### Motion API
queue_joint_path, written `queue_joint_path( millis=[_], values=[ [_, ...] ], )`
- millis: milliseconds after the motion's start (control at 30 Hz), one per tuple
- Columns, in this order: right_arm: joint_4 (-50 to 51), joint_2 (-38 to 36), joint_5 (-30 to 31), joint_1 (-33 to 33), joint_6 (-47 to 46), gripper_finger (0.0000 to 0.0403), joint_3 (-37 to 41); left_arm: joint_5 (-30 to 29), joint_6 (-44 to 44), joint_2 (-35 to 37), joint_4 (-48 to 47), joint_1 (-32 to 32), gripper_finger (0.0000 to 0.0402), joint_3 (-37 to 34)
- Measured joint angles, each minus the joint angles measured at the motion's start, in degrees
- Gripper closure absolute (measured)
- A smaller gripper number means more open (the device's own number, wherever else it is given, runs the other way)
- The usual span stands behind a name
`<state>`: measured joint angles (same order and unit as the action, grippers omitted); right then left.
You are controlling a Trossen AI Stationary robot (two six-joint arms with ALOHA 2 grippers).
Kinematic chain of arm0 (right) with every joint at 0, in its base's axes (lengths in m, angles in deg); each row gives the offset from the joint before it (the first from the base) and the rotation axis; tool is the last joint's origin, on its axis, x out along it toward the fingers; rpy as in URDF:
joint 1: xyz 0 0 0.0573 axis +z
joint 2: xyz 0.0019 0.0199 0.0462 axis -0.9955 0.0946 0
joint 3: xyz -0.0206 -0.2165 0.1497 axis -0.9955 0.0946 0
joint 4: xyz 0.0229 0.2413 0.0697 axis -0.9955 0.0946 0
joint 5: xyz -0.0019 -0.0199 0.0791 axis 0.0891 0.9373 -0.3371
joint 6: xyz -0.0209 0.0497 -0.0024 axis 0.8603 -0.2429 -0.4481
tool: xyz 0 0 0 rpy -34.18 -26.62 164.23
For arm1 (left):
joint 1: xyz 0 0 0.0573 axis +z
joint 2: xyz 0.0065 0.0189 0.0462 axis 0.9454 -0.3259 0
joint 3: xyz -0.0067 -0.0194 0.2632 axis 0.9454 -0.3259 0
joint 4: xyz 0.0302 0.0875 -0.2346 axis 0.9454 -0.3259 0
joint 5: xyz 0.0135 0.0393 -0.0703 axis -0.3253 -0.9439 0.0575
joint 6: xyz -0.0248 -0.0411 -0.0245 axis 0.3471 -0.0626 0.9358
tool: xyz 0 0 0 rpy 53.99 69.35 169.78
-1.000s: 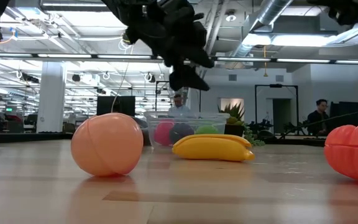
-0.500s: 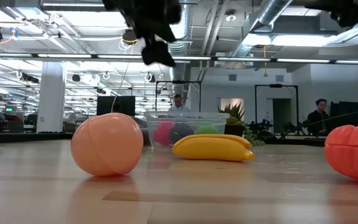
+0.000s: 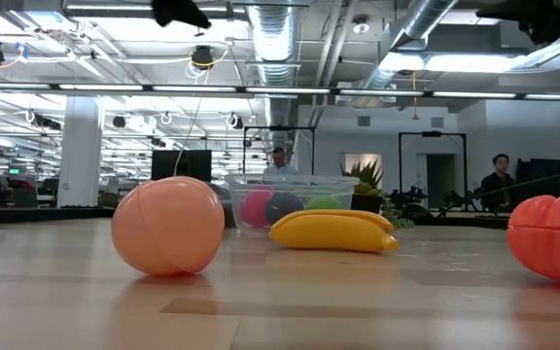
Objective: Pick and placing Produce into tupperware
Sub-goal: Put the orange bell pepper into the transparent bin
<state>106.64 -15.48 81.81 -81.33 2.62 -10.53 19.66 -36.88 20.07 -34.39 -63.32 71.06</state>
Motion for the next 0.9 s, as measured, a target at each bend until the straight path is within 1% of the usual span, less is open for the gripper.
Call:
queue_joint_path(
  millis=[200,333,400,500,567,667,733,833,900],
  values=[
    [-0.11,0.00,0.00,0.00,-0.49,0.0147,0.00,-7.50,4.70,8.92,-0.13,-3.71,0.0093,-6.39],
    [-0.44,0.02,-0.23,0.00,-4.45,0.0147,0.00,-10.61,8.89,13.81,-0.18,-6.47,0.0093,-11.19],
    [-0.25,0.14,-2.16,0.00,-5.04,0.0147,0.00,-11.68,11.08,16.07,0.09,-7.81,0.0093,-13.70],
    [0.69,0.99,-7.81,0.24,-5.16,0.0147,-0.02,-13.40,14.15,19.05,0.70,-9.52,0.0093,-17.52],
    [1.38,2.23,-10.41,0.53,-5.59,0.0147,-0.02,-13.74,15.83,21.00,2.19,-10.35,0.0093,-20.25],
    [2.62,4.86,-13.33,1.44,-5.54,0.0147,-0.02,-13.90,17.75,23.20,5.50,-11.10,0.0093,-23.54],
    [4.48,7.04,-15.36,2.42,-5.54,0.0147,-0.04,-13.92,18.71,24.28,5.97,-11.46,0.0093,-25.28],
    [7.71,10.77,-17.84,4.45,-5.54,0.0147,-0.02,-13.98,20.03,25.02,6.54,-11.61,0.0093,-26.76],
    [8.17,13.45,-18.65,6.02,-5.25,0.0147,-0.02,-14.07,20.30,25.11,6.42,-11.59,0.0093,-27.22]
  ],
)
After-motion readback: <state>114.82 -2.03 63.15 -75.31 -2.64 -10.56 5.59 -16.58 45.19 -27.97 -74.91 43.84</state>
